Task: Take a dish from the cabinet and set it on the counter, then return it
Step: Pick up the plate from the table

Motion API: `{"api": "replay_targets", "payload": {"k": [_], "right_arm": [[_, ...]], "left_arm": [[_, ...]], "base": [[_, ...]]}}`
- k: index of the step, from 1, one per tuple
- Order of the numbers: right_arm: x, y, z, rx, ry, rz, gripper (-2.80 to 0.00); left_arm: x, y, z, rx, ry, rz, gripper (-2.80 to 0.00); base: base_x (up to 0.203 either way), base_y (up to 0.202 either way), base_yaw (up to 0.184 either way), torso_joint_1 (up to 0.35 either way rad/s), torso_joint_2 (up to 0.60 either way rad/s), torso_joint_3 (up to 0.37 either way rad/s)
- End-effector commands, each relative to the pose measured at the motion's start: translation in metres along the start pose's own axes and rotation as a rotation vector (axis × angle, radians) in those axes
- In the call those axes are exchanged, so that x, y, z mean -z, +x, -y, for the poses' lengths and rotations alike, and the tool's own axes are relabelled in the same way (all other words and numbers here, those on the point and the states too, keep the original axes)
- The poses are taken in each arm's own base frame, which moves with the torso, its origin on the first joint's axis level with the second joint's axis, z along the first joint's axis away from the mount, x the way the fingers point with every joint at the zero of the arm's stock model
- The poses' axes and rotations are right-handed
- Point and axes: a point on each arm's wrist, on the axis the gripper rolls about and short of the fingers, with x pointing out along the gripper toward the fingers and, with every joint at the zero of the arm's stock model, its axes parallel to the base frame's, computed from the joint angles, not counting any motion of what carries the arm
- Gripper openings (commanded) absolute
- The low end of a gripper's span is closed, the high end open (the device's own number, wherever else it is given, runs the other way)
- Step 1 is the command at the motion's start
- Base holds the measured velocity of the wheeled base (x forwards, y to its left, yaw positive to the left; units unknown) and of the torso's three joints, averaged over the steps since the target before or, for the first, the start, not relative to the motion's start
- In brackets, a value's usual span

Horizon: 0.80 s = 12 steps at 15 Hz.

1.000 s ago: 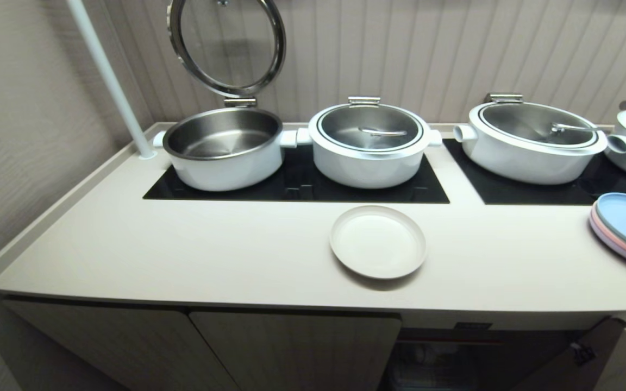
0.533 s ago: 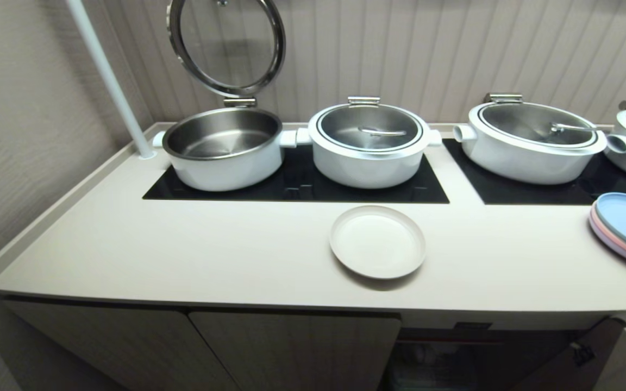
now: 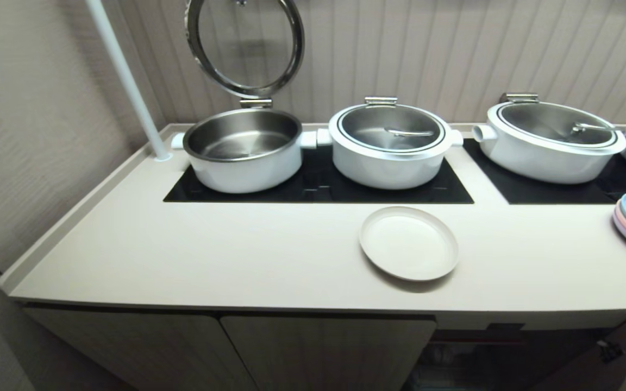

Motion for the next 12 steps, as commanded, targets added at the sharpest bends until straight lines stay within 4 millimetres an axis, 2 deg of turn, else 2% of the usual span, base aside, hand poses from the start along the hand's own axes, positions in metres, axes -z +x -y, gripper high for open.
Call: {"api": "replay_targets", "payload": {"k": [1,5,12], "right_arm": [[0.0000,0.0001,0.0000,0.000,-0.001,-0.002,-2.80],[0.0000,0.0001,0.0000,0.000,-0.001,-0.002,-2.80],[0.0000,0.0001,0.0000,-0.002,-0.002,-0.002,-2.80]], "left_arm": [[0.0000,0.0000,0.0000,0.000,0.000,0.000,-2.80],[0.0000,0.0000,0.0000,0.002,0.000,0.000,-2.80],[-0.0001,0.0000,0.0000,0.002,-0.002,0.002,-2.80]], "base": [[0.000,0.186,-0.005,0.002,0.00,0.002],[0.000,0.152,-0.001,0.002,0.00,0.004],[0.000,0.000,0.000,0.000,0.00,0.000]]}}
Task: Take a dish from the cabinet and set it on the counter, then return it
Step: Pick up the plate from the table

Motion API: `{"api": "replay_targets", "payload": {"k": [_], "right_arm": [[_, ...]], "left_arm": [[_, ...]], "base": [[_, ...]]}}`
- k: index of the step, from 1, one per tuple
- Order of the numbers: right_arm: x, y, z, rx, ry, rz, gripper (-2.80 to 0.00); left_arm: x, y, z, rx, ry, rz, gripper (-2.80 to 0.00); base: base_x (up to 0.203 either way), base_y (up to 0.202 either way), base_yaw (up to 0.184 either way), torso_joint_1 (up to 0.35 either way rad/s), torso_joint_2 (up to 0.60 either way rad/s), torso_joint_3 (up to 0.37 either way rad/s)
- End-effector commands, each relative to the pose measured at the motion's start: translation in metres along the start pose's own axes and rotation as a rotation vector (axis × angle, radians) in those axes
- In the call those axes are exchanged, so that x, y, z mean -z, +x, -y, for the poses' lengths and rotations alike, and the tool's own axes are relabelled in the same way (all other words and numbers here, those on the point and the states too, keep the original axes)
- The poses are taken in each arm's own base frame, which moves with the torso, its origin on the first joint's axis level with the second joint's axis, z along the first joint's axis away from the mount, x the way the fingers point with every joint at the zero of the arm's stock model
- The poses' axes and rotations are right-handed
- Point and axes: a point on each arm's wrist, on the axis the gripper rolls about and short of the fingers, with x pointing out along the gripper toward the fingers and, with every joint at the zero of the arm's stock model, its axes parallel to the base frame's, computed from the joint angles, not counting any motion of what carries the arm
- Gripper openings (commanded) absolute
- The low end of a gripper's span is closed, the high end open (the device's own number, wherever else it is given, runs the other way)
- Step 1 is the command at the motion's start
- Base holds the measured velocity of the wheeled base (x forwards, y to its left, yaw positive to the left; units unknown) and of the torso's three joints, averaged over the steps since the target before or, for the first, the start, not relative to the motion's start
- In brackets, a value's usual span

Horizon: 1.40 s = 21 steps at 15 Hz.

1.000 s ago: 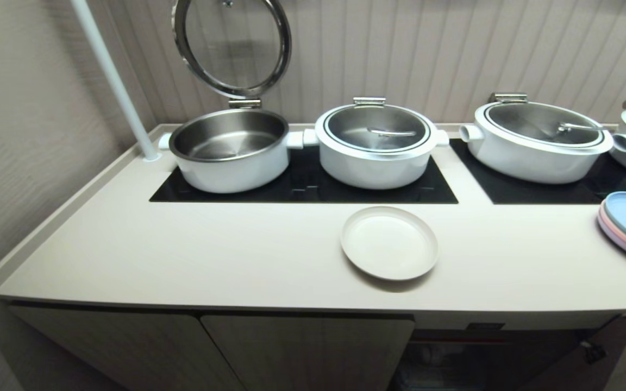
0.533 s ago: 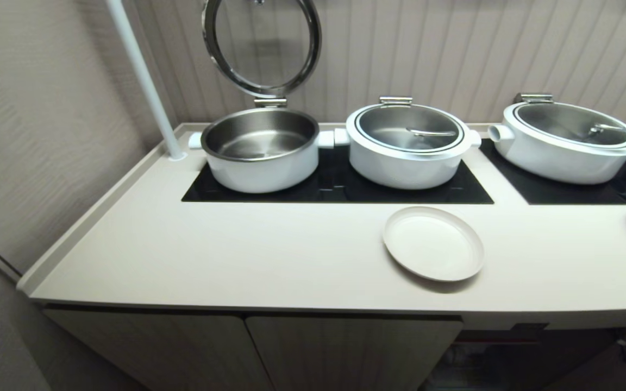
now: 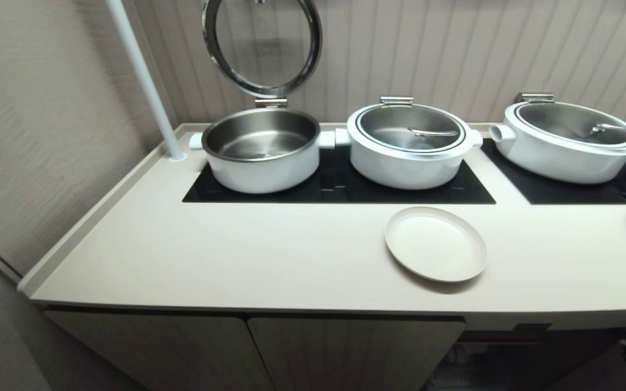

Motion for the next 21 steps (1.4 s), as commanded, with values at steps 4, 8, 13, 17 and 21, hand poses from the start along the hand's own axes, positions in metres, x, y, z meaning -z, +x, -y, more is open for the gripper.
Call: {"api": "replay_targets", "payload": {"k": [4,8,13,17,21], "right_arm": [[0.000,0.000,0.000,0.002,-0.003,0.002,-2.80],[-0.002,0.000,0.000,0.008,-0.004,0.026,-2.80],[-0.024,-0.005,0.002,0.019,-0.001,0.140,-2.80],[-0.046,-0.008,0.004,0.018,0.000,0.146,-2.80],[-0.078,0.001,0.006,0.015,0.002,0.108,-2.80]], "left_arm": [[0.000,0.000,0.000,0.000,-0.001,0.000,-2.80],[0.000,0.000,0.000,0.000,-0.001,0.000,-2.80],[0.000,0.000,0.000,0.000,-0.001,0.000,-2.80],[0.000,0.000,0.000,0.000,-0.001,0.000,-2.80],[0.000,0.000,0.000,0.000,-0.001,0.000,-2.80]], "base": [[0.000,0.000,0.000,0.000,0.00,0.000],[0.000,0.000,0.000,0.000,0.00,0.000],[0.000,0.000,0.000,0.000,0.00,0.000],[0.000,0.000,0.000,0.000,0.00,0.000],[0.000,0.000,0.000,0.000,0.00,0.000]]}}
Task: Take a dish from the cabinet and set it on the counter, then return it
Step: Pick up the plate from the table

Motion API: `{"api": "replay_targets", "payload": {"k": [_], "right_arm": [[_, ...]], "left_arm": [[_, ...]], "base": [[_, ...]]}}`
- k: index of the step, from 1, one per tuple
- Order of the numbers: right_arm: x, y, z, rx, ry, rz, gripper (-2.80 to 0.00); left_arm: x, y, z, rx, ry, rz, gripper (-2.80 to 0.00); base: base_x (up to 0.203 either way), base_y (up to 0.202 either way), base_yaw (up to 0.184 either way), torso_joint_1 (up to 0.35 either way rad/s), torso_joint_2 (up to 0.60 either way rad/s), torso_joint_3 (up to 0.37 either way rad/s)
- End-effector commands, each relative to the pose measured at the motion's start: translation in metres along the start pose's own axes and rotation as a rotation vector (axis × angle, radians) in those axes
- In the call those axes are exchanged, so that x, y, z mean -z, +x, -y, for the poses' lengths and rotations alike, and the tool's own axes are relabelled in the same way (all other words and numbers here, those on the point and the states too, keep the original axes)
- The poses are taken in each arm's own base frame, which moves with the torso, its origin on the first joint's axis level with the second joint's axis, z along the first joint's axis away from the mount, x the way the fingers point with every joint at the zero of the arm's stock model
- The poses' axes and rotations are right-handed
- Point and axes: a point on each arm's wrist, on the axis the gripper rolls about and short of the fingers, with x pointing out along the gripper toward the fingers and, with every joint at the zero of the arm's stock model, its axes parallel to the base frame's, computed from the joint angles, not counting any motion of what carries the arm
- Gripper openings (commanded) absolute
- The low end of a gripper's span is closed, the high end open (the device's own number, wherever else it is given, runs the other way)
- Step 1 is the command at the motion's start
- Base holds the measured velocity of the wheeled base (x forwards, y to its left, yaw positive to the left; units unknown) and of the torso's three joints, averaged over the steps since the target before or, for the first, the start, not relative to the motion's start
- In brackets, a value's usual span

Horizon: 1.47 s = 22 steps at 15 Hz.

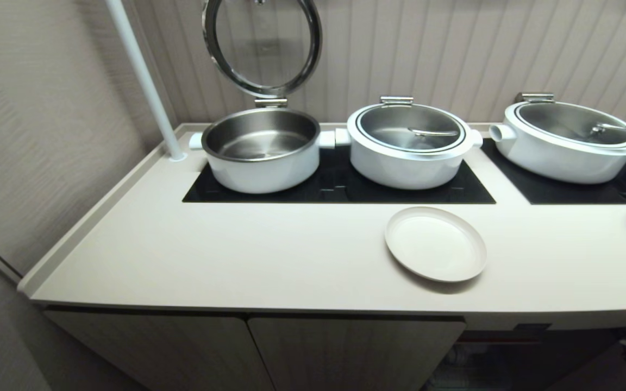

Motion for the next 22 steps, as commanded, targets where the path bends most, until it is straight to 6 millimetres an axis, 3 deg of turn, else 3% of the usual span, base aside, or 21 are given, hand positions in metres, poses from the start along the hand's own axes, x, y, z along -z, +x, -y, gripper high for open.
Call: {"api": "replay_targets", "payload": {"k": [1,7,15,22], "right_arm": [[-0.015,0.015,0.001,-0.007,0.001,-0.061,-2.80],[-0.039,0.072,0.002,-0.038,0.006,-0.267,-2.80],[-0.022,0.195,-0.003,-0.028,0.153,-0.625,-2.80],[-0.016,0.277,-0.007,-0.055,0.179,-0.743,-2.80]], "left_arm": [[0.000,0.000,0.000,0.000,0.000,0.000,-2.80],[0.000,0.000,0.000,0.000,0.000,0.000,-2.80],[0.000,0.000,0.000,0.000,0.000,0.000,-2.80],[0.000,0.000,0.000,0.000,0.000,0.000,-2.80]], "base": [[0.000,0.000,0.000,0.000,0.00,0.000],[0.000,0.000,0.000,0.000,0.00,0.000],[0.000,0.000,0.000,0.000,0.00,0.000],[0.000,0.000,0.000,0.000,0.00,0.000]]}}
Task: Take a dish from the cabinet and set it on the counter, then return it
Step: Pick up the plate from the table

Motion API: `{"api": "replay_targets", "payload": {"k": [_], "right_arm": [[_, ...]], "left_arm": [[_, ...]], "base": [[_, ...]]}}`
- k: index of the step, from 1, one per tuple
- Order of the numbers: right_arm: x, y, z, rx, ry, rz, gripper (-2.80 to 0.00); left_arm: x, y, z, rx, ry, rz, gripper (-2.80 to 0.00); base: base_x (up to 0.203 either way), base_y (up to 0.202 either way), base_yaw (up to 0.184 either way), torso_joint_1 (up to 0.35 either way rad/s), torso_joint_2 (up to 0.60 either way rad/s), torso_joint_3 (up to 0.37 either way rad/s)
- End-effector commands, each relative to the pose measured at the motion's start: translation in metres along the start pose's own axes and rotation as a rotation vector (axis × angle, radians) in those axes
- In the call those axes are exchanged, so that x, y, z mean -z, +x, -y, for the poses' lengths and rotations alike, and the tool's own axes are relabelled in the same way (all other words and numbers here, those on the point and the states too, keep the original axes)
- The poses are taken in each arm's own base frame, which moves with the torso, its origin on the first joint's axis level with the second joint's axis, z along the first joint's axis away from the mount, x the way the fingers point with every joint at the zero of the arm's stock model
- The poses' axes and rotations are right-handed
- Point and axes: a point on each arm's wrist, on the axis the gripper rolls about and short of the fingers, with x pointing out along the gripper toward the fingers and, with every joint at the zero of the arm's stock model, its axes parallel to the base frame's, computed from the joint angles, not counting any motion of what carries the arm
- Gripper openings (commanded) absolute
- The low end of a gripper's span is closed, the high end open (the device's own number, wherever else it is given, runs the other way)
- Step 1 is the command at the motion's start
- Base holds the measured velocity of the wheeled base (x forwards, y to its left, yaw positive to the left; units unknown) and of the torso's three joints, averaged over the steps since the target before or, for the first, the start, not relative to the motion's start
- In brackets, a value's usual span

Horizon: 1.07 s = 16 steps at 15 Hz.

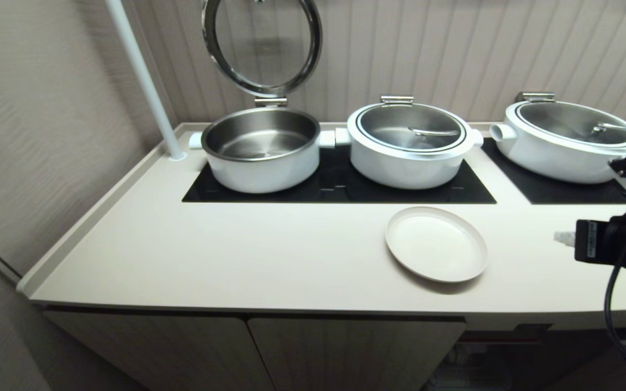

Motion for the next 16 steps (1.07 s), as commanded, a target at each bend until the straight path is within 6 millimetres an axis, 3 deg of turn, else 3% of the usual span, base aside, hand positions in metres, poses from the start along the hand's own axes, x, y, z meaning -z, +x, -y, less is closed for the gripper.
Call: {"api": "replay_targets", "payload": {"k": [1,8,13,16], "right_arm": [[-0.007,0.029,0.000,-0.005,0.002,-0.079,-2.80],[-0.027,0.073,-0.020,-0.077,-0.027,-0.346,-2.80],[-0.035,0.110,-0.033,-0.093,-0.053,-0.372,-2.80],[-0.037,0.117,-0.031,-0.086,-0.046,-0.387,-2.80]], "left_arm": [[0.000,0.000,0.000,0.000,0.000,0.000,-2.80],[0.000,0.000,0.000,0.000,0.000,0.000,-2.80],[0.000,0.000,0.000,0.000,0.000,0.000,-2.80],[0.000,0.000,0.000,0.000,0.000,0.000,-2.80]], "base": [[0.000,0.000,0.000,0.000,0.00,0.000],[0.000,0.000,0.000,0.000,0.00,0.000],[0.000,0.000,0.000,0.000,0.00,0.000],[0.000,0.000,0.000,0.000,0.00,0.000]]}}
